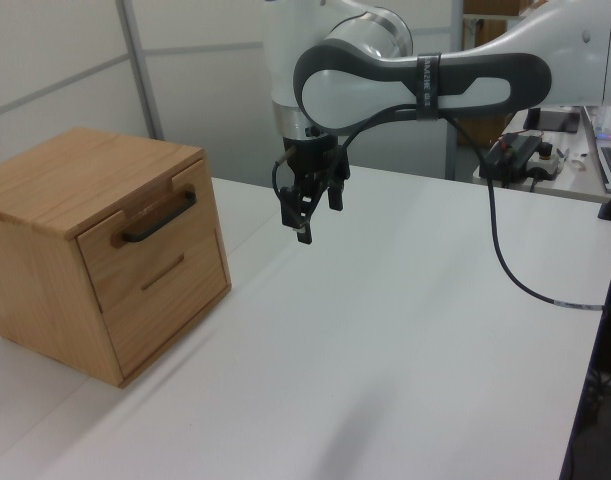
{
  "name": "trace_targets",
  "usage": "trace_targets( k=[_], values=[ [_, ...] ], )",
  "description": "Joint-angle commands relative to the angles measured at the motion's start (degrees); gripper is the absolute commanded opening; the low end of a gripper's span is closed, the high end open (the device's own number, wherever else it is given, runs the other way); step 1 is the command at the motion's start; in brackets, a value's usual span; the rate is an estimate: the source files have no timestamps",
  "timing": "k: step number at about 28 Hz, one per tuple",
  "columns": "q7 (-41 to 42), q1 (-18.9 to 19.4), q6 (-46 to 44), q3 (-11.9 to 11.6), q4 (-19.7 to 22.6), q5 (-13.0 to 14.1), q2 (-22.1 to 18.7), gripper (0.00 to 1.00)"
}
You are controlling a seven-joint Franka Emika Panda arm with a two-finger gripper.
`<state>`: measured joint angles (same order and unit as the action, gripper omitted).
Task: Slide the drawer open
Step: 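Move the open gripper toward the upper drawer's black handle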
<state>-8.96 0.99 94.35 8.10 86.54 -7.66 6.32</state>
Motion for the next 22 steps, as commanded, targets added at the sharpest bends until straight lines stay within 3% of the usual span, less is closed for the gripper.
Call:
trace_targets(
  k=[1, 5, 7, 10, 15, 21, 22],
  values=[
    [5.41, -4.12, -0.84, -0.63, -0.31, 6.12, -1.57, 1.00],
    [5.27, -4.94, -0.83, -0.63, -0.32, 7.21, -1.49, 1.00],
    [4.74, -5.91, -0.74, -0.81, -0.32, 10.11, -1.58, 1.00],
    [4.22, -6.17, 0.13, -0.90, -0.32, 11.78, -1.67, 1.00],
    [-6.31, -6.09, 6.10, -0.98, -0.23, 12.75, -1.14, 1.00],
    [-26.07, -5.91, 15.68, -0.81, 0.21, 12.14, 0.18, 1.00],
    [-32.81, -5.82, 18.65, -0.81, 0.21, 11.79, 1.05, 1.00]
  ],
)
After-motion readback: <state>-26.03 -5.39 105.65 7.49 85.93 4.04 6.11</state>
